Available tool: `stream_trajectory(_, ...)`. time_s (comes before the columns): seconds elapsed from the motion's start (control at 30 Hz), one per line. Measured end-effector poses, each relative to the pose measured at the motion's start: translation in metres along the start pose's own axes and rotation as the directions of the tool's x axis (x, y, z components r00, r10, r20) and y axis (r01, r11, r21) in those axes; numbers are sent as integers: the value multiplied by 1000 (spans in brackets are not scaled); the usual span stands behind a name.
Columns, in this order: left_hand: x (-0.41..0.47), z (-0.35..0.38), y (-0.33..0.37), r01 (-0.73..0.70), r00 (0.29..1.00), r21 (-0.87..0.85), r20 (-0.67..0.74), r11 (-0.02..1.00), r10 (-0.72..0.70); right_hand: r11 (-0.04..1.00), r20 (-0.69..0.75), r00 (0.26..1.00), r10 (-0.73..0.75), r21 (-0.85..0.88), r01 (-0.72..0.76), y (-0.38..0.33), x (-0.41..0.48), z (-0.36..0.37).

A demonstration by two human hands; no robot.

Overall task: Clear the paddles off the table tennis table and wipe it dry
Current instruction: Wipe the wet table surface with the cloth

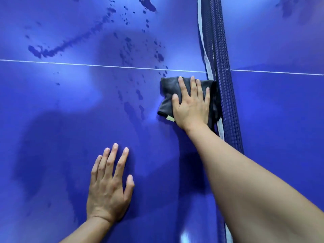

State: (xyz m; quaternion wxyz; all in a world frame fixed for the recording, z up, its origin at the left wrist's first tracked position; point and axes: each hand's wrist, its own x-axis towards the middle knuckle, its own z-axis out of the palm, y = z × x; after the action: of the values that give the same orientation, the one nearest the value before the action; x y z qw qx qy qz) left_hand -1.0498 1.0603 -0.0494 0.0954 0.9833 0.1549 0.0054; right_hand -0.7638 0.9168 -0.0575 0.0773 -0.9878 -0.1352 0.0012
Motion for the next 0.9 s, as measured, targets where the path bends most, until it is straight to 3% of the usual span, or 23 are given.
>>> stream_trajectory(0.2,5,-1,-1,-10,1000,15,-10,1000,10,1000,42,999,-4,11,4,-12,87,-1)
stream_trajectory(0.4,3,0,0,0,1000,6,-2,1000,0,1000,76,997,-19,19,18,-13,90,-3)
stream_trajectory(0.9,2,5,-2,17,1000,-30,-15,999,-18,998,-26,1000,2,64,0,-7,-162,1)
